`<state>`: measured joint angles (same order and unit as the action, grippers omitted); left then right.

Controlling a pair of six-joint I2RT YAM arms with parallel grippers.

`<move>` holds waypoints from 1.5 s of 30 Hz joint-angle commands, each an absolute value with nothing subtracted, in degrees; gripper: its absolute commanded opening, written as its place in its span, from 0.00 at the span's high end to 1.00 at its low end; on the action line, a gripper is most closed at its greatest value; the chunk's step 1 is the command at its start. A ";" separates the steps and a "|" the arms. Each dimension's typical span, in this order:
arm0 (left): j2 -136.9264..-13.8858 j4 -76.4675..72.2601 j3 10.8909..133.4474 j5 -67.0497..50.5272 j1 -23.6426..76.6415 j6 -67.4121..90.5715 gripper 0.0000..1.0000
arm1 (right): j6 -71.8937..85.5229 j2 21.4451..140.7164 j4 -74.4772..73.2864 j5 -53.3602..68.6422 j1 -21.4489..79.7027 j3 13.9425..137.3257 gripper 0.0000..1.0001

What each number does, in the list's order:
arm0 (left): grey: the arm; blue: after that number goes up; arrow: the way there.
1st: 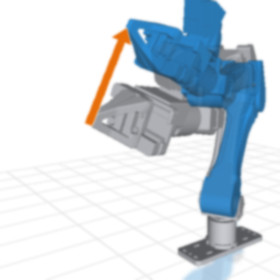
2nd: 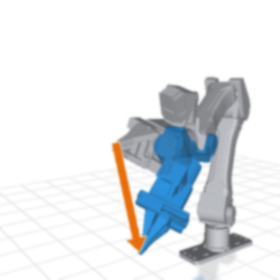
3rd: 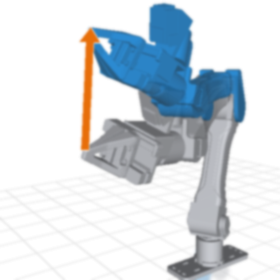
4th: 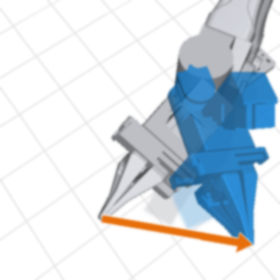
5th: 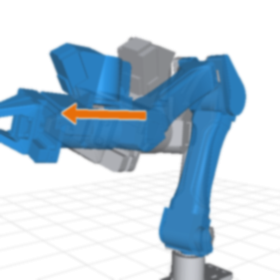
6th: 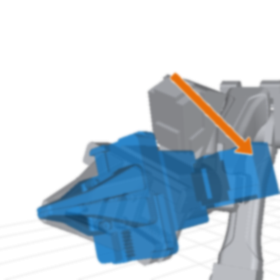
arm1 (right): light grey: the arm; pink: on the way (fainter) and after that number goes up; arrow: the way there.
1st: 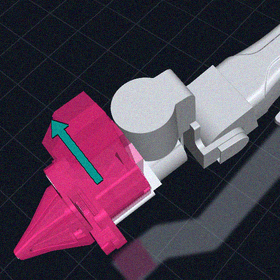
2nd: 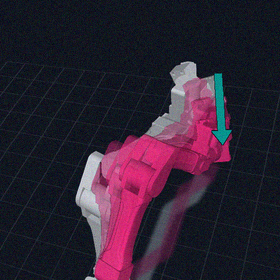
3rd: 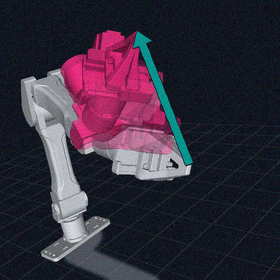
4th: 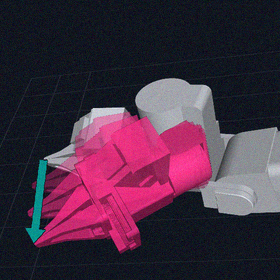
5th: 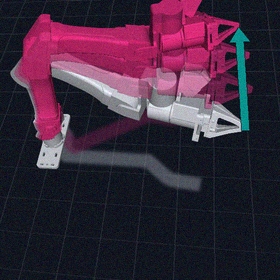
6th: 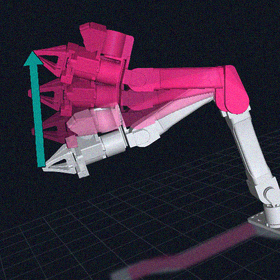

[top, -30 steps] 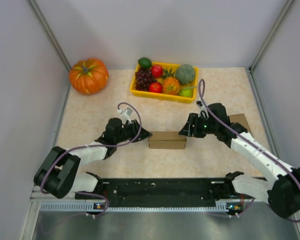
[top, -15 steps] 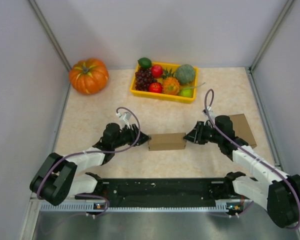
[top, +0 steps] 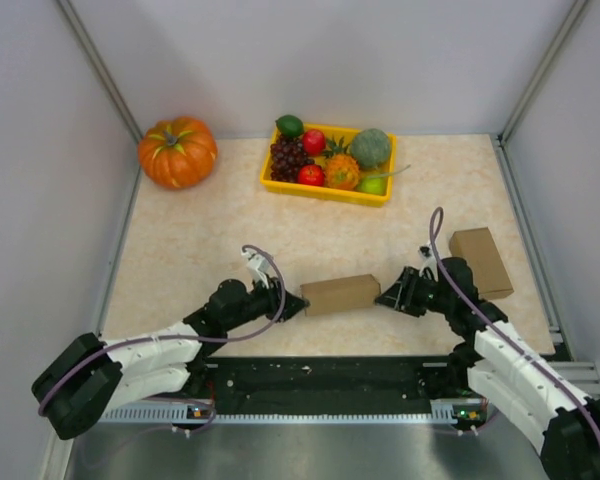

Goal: Fold the paper box

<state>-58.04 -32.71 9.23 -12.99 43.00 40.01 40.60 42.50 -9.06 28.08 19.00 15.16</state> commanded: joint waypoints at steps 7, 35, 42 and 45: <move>-58.97 -27.16 4.28 -5.36 48.69 44.47 0.32 | 34.14 36.99 -32.43 24.40 19.16 28.29 0.22; -5.54 26.19 27.24 9.93 36.30 36.65 0.23 | -4.41 100.88 -34.62 -26.00 67.50 67.39 0.36; -6.42 27.69 29.09 12.31 36.30 33.66 0.24 | 14.03 109.07 -47.01 -32.03 58.23 74.18 0.47; -6.59 26.46 29.18 11.87 36.30 33.31 0.24 | 17.83 108.99 -49.39 -28.22 52.75 73.48 0.49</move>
<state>-6.17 27.40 26.70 11.53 36.40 35.70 6.57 106.98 -41.76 -30.79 62.19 74.41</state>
